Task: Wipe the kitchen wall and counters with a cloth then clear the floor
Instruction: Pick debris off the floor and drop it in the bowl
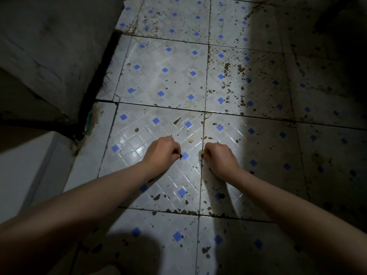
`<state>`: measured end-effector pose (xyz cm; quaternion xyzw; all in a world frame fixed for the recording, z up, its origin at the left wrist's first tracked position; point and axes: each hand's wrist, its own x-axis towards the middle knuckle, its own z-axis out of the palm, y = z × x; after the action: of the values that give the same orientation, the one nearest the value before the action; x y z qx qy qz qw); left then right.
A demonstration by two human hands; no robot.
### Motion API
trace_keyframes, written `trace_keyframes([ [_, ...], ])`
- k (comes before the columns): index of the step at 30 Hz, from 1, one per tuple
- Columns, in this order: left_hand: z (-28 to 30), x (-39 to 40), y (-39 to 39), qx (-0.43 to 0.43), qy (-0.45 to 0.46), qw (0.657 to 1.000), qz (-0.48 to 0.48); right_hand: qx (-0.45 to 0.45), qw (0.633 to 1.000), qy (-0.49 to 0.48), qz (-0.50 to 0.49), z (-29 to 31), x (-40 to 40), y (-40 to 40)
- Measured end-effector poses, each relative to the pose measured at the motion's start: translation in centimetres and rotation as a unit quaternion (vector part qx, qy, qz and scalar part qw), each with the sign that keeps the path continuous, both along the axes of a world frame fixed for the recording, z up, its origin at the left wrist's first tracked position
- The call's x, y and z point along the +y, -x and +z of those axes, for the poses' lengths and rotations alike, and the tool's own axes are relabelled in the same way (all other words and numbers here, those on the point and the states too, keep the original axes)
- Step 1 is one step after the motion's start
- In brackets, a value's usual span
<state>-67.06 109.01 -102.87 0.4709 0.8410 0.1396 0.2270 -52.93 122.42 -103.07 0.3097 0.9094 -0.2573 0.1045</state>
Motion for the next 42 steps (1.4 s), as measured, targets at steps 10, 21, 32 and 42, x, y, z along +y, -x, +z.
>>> trace_keyframes([
  [10,0.2,-0.2,0.0,-0.027,-0.004,0.999,0.018,0.001,1.0,-0.005,0.0,0.1,0.0,0.1],
  [21,-0.2,-0.3,-0.8,-0.018,0.003,1.0,-0.016,0.012,1.0,-0.005,-0.005,-0.1,0.2,0.4],
  [32,0.4,-1.7,1.9,-0.023,-0.008,0.999,0.049,0.054,0.999,-0.003,-0.001,0.0,0.1,4.4],
  [42,0.4,-2.5,2.1,-0.03,-0.013,0.998,0.05,0.029,0.996,-0.054,0.063,-1.1,-0.4,5.3],
])
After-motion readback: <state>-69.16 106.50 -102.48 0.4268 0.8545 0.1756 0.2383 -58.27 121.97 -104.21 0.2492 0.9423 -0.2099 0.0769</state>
